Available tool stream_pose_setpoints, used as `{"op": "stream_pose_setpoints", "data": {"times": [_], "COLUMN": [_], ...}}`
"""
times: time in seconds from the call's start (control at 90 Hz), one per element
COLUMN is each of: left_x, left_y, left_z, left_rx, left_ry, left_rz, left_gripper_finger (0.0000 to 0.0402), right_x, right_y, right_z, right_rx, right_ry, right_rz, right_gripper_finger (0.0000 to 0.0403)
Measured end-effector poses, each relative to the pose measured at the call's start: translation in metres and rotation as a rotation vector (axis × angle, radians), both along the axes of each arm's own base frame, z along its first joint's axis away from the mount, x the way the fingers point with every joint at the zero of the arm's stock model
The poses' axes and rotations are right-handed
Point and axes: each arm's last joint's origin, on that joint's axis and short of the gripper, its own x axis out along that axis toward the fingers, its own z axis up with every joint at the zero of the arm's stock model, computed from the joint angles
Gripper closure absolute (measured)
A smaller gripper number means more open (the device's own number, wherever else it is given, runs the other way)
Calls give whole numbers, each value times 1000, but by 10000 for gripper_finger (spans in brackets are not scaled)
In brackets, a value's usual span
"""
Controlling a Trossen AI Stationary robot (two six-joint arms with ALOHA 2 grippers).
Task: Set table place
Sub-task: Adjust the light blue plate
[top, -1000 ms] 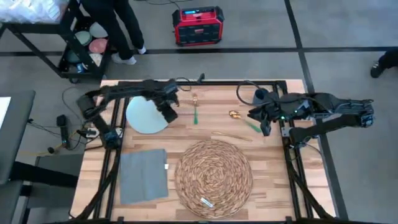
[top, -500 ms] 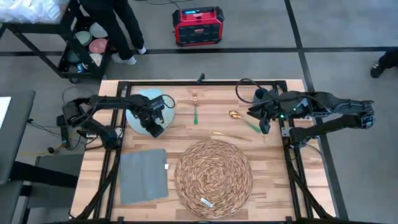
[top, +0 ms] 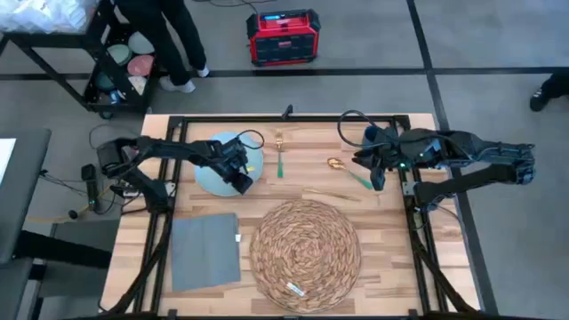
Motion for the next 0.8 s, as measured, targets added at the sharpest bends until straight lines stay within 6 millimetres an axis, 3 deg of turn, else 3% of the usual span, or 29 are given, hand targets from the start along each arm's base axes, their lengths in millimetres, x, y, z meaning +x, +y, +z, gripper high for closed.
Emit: {"op": "stream_pose_setpoints", "data": {"times": [0.1,0.244,0.333,0.433,0.533,0.633,0.8], "left_x": [12,26,31,30,40,60,100], "left_y": [6,3,-11,-34,-46,-41,-8], "left_z": [1,36,63,65,71,82,124], "left_rx": [-39,101,204,211,219,245,347], "left_ry": [-7,11,20,79,-4,-141,-268], "left_rz": [-9,-46,-99,-180,-192,-125,-167], "left_gripper_finger": [375,387,398,397,378,350,311], "right_x": [0,-2,-4,-5,-7,-8,-12], "right_y": [-1,-1,-1,-1,-2,-2,-3], "right_z": [0,1,1,1,2,2,1], "right_rx": [-3,-2,-5,-22,-37,-41,-39], "right_ry": [1,-5,0,6,7,3,21], "right_rz": [-6,-5,-2,9,17,19,6], "right_gripper_finger": [333,333,333,333,333,333,333]}}
